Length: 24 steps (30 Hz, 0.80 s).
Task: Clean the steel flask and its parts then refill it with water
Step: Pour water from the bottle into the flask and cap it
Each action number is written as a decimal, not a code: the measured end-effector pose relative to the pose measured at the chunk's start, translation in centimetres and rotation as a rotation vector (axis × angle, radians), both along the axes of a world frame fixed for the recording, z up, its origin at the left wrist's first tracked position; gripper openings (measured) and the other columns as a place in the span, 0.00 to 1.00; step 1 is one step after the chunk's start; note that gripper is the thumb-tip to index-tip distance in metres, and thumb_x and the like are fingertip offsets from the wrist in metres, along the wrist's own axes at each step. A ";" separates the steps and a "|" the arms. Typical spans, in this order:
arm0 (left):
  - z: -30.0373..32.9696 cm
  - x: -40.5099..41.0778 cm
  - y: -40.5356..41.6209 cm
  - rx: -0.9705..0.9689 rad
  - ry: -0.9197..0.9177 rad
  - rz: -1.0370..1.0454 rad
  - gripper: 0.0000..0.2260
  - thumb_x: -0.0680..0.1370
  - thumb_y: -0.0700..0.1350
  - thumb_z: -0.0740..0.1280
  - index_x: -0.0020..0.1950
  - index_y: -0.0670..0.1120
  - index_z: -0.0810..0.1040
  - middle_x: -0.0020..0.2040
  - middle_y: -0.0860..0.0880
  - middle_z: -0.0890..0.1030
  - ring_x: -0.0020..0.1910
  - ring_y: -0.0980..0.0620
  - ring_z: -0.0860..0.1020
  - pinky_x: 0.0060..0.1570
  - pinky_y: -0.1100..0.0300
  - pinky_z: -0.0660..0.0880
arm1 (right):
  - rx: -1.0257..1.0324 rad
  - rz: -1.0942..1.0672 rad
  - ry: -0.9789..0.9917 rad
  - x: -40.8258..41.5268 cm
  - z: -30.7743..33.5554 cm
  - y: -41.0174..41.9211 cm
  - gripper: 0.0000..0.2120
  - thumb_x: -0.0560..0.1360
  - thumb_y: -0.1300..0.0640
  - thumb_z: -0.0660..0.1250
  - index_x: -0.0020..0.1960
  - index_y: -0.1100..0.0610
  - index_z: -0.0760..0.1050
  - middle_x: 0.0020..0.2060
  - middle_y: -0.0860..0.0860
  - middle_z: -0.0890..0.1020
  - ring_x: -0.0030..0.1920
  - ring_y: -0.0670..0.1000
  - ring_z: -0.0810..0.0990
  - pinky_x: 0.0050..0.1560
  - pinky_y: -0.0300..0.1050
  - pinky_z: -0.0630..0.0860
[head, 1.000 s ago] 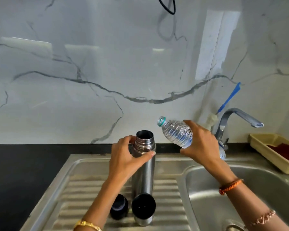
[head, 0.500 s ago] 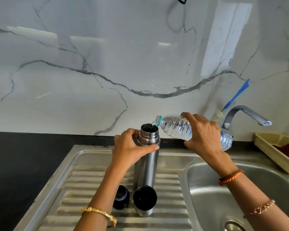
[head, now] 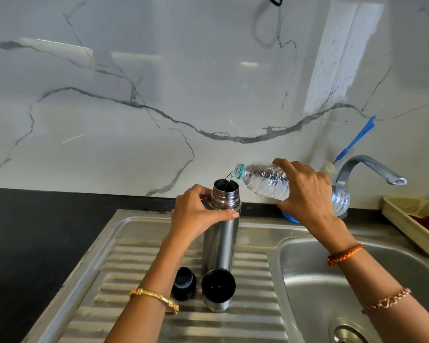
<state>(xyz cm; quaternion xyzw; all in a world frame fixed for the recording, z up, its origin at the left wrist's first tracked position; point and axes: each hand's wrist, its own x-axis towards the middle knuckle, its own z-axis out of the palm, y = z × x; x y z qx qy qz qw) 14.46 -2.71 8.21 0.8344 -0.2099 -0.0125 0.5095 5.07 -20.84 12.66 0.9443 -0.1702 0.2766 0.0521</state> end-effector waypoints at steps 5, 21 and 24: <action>0.1 -0.1 0.0 0.009 0.006 0.007 0.28 0.56 0.56 0.80 0.51 0.51 0.75 0.47 0.56 0.79 0.49 0.55 0.77 0.56 0.51 0.74 | -0.022 0.006 -0.010 -0.2 0.0 -0.3 0.35 0.64 0.65 0.71 0.69 0.53 0.65 0.53 0.54 0.79 0.51 0.59 0.77 0.52 0.52 0.69; 0.6 -0.4 0.1 0.027 0.013 -0.012 0.28 0.57 0.54 0.80 0.52 0.50 0.74 0.49 0.55 0.78 0.50 0.55 0.76 0.54 0.55 0.74 | -0.156 0.038 -0.161 -0.5 0.6 -1.7 0.33 0.58 0.70 0.74 0.62 0.56 0.72 0.47 0.57 0.81 0.45 0.63 0.78 0.49 0.59 0.70; 0.7 -0.4 0.1 0.033 0.018 -0.014 0.28 0.57 0.54 0.81 0.51 0.50 0.74 0.48 0.55 0.77 0.50 0.54 0.76 0.55 0.54 0.74 | -0.203 0.035 -0.193 -0.4 0.6 -2.1 0.34 0.55 0.70 0.76 0.59 0.56 0.74 0.44 0.57 0.82 0.42 0.63 0.79 0.47 0.60 0.72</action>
